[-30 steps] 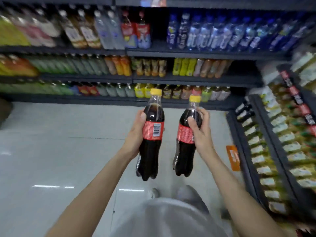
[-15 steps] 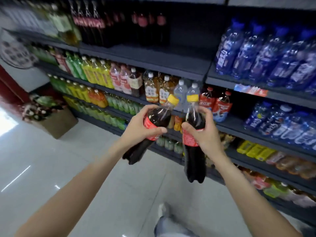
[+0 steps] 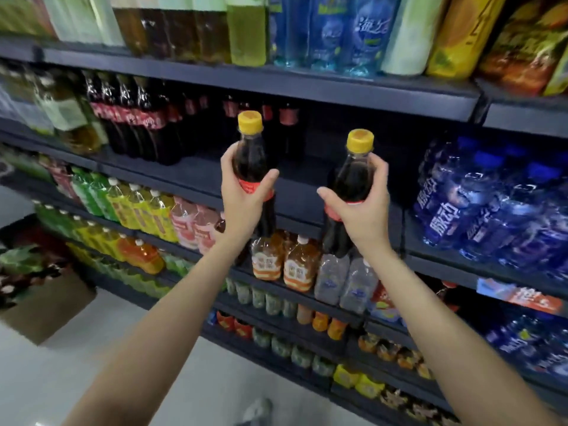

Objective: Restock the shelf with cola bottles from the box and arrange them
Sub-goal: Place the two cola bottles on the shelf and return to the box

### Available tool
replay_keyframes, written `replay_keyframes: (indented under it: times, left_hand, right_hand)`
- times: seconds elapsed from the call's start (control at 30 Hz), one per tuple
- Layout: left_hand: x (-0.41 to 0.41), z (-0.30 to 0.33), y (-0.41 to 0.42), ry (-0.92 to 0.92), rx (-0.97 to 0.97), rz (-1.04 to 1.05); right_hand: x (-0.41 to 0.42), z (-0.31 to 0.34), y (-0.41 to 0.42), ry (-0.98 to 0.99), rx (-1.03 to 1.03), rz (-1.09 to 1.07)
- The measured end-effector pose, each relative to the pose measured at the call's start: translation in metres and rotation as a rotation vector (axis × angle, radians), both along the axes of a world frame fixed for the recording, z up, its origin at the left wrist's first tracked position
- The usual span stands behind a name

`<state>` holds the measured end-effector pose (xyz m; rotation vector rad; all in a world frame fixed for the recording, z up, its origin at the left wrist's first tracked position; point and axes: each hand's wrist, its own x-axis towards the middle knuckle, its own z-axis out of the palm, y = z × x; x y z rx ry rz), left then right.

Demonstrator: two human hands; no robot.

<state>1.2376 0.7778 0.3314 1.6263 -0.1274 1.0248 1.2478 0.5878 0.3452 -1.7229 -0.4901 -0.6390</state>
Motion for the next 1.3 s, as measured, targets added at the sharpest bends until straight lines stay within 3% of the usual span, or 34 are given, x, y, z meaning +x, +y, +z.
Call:
replay_keyframes:
  times: [0.27,0.43,0.63,0.73,0.87,1.07,1.3]
  left_hand:
    - [0.128,-0.029,0.040,0.011,0.037,-0.148]
    - [0.191,-0.030,0.053,0.015,0.041,-0.132]
    - [0.236,-0.032,0.056,0.058,0.028,-0.159]
    - [0.235,-0.043,0.067,0.109,0.142,-0.159]
    - [0.228,-0.053,0.070,0.182,0.304,-0.031]
    - [0.255,-0.041,0.052,0.200,0.169,0.143]
    - [0.290,-0.033,0.046,0.306,0.284,0.229]
  right_hand:
    - [0.105,-0.024,0.066,-0.004,0.031,-0.111]
    - [0.162,-0.022,0.085,-0.016,0.045,-0.162]
    - [0.198,-0.048,0.076,0.019,-0.081,-0.016]
    - [0.202,-0.071,0.062,0.044,-0.134,0.023]
    - [0.218,-0.061,0.059,0.053,-0.156,0.010]
    - [0.278,-0.043,0.086,-0.008,-0.139,-0.193]
    - [0.340,-0.044,0.100,-0.006,-0.118,-0.286]
